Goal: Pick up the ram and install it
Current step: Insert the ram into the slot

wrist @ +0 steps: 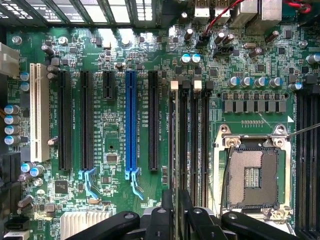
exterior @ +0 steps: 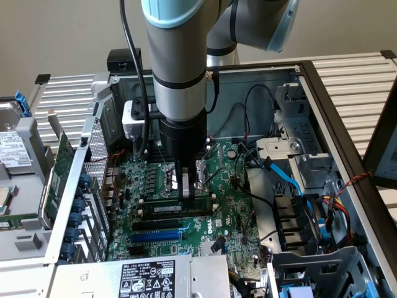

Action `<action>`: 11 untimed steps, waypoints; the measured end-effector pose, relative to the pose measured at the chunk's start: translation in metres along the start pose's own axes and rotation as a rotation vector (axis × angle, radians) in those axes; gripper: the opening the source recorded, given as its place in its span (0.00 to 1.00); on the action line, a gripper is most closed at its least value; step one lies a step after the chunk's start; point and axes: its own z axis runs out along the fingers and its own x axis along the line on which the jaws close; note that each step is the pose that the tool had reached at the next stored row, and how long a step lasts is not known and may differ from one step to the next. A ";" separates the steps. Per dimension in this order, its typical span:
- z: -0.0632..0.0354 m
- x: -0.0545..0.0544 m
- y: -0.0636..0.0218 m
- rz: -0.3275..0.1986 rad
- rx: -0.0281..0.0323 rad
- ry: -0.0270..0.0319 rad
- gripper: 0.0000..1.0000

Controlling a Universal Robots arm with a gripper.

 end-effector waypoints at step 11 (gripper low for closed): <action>-0.0105 0.000 0.0001 0.000 0.0000 -0.0001 0.20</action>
